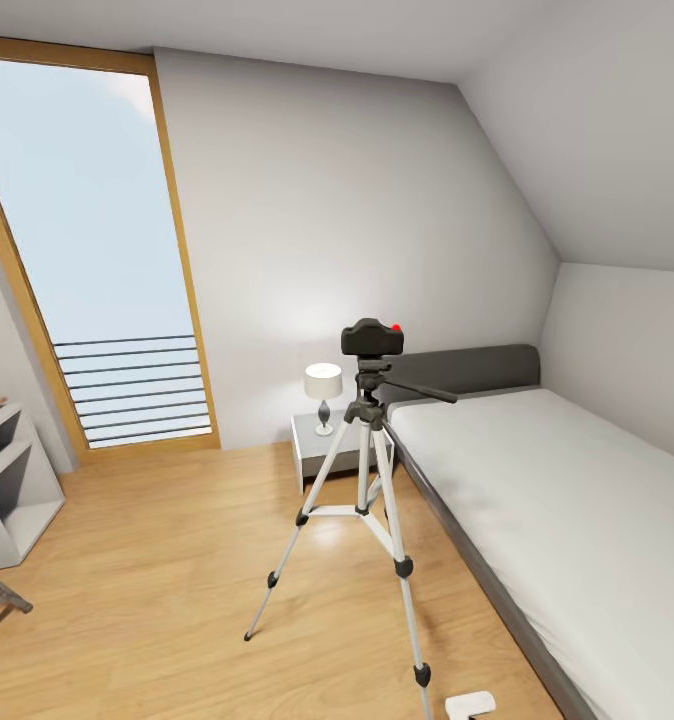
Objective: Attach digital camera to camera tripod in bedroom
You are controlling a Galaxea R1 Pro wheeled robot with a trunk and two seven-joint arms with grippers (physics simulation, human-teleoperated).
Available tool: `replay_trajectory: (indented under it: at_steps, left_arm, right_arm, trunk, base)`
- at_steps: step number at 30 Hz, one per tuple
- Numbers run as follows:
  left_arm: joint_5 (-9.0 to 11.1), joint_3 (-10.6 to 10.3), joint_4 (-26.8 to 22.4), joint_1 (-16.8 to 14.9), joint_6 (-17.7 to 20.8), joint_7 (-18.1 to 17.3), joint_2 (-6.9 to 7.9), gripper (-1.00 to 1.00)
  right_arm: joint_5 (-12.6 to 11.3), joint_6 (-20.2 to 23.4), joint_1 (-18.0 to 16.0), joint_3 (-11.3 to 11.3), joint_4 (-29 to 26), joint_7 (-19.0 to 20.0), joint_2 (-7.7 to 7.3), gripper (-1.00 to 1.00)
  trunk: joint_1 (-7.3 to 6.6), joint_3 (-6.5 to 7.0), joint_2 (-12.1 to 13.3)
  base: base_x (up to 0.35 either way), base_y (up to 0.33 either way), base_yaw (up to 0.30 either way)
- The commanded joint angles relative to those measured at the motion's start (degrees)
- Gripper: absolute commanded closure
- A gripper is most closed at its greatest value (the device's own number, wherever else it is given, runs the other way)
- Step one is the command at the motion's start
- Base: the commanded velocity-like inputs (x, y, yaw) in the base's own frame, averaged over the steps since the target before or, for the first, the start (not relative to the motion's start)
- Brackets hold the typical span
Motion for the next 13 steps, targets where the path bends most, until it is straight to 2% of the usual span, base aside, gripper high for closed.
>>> replay_trajectory:
  at_steps: [1,13]
  left_arm:
    - [0.44,-0.48,-0.26,0.01,-0.3,0.37,0.08,-1.0]
    - [0.44,-0.48,-0.25,0.0,-0.29,0.37,0.08,-1.0]
  right_arm:
    - [0.56,-0.12,-0.02,-0.05,0.08,-0.38,0.02,-1.0]
    - [0.56,-0.12,-0.02,-0.05,0.06,-0.38,0.02,-1.0]
  trunk:
    - [0.02,0.0,-0.03]
    - [0.02,0.0,-0.03]
  base:
    - [0.0,0.0,0.0]
    - [0.0,0.0,0.0]
